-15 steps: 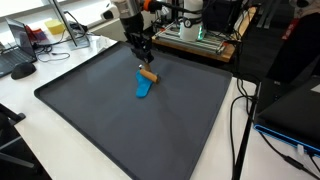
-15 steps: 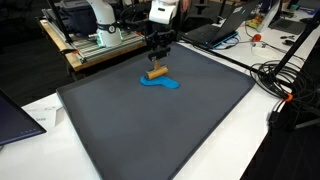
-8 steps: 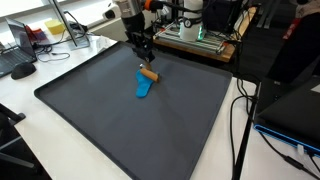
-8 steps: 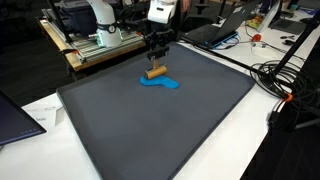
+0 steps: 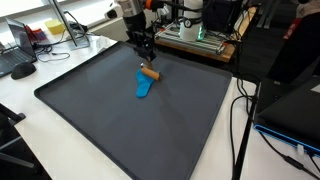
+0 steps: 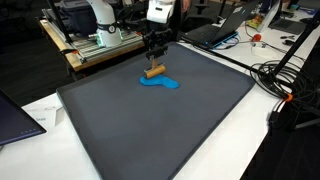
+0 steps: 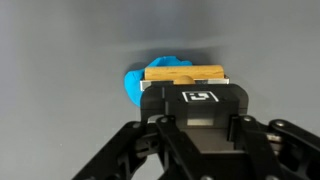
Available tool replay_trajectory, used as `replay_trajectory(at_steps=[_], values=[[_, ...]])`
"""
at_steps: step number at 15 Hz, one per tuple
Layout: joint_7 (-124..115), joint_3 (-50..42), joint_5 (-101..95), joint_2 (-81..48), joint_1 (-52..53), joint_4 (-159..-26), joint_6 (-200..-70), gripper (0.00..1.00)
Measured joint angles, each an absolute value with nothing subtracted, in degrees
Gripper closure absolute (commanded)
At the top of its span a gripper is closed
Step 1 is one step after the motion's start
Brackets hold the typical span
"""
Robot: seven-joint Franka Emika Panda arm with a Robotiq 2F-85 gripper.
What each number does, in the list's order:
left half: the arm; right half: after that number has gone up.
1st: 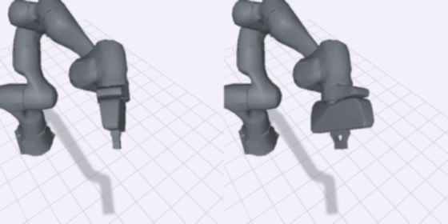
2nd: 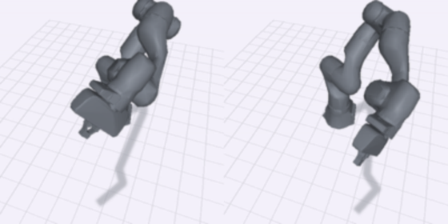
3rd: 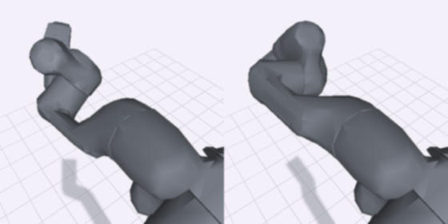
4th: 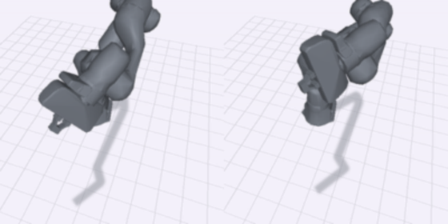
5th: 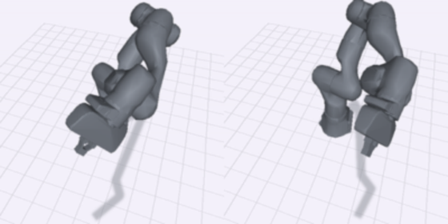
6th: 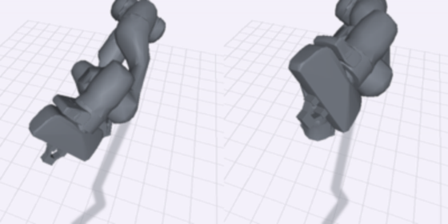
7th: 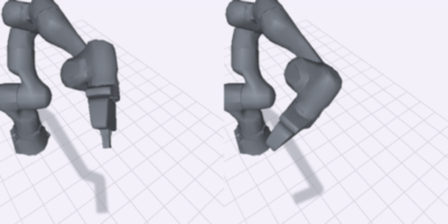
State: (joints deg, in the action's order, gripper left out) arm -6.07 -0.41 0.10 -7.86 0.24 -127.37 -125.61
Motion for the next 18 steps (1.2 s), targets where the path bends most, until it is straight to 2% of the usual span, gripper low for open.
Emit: replay_trajectory(at_steps=[18], values=[[-4.02,-0.78,0.07,-5.71,0.24,-130.54,-125.53,0.78]])
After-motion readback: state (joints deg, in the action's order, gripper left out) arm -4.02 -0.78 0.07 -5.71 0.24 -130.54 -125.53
